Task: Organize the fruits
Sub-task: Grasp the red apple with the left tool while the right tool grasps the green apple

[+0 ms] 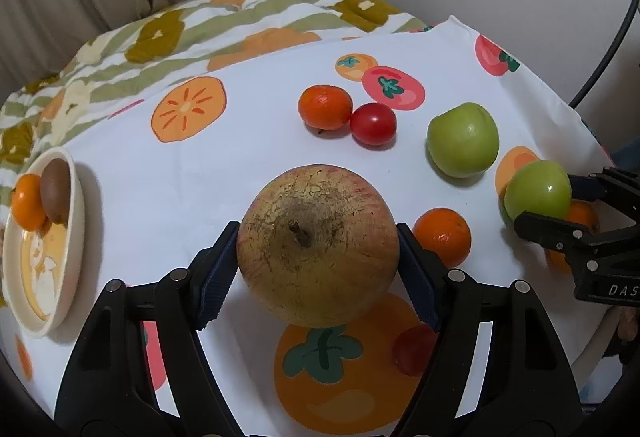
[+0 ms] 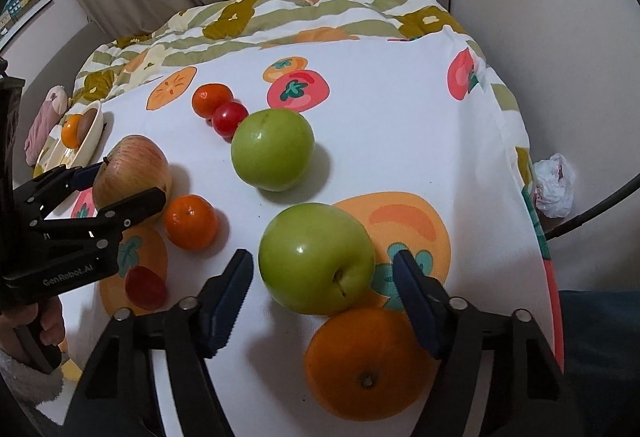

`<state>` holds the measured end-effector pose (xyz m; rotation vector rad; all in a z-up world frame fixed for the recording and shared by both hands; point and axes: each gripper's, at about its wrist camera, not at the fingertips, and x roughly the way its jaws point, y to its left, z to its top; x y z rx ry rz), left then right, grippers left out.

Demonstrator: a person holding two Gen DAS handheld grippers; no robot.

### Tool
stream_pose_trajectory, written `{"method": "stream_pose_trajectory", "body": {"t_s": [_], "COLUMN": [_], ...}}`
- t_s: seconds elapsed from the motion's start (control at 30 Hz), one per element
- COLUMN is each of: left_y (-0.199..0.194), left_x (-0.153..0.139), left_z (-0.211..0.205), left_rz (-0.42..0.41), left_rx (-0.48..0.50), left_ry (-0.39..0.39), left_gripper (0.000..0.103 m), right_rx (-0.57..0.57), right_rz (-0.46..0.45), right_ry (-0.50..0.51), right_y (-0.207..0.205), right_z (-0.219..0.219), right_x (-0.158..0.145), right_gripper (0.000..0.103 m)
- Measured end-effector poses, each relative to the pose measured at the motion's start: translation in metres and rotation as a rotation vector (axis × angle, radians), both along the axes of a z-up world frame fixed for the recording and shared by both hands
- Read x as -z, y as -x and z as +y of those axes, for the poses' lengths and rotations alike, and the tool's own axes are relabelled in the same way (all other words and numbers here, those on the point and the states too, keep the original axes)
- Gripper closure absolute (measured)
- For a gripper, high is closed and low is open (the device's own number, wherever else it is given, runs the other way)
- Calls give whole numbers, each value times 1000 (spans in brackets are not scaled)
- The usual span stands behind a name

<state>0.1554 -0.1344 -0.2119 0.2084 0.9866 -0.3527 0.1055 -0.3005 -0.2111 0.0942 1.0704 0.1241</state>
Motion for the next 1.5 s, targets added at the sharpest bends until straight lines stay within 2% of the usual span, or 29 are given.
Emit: {"method": "stream_pose_trajectory", "body": {"t_s": [0.17,0.27,0.63,0.9,1.17,1.5], "left_y": [4,6,15,23,30,28], "left_x": [0,0,-7,-38,-78,-106], "left_z": [3,6,18,38,79,160], "left_rz": [1,3,-6,-45,-95,-129], "left_rx": [-11,-20,-45,-77,-110,-178], "left_ry": [-12,-13,-16,21,44,26], "left_gripper": [24,24,24,24,24,24], "right_rx": [-13,-31,-45,-43,-77,-157], "right_rz": [-2,-1,-22,-69,-129,-164], "right_ry": [0,13,44,38,20,-33], "right_y": [-2,-3,-3,-1,-1,-16], "right_z": [1,4,9,19,59,142], "right_x": [0,1,-3,-31,-71,-93], "right_gripper": [44,51,51,51,51,51]}}
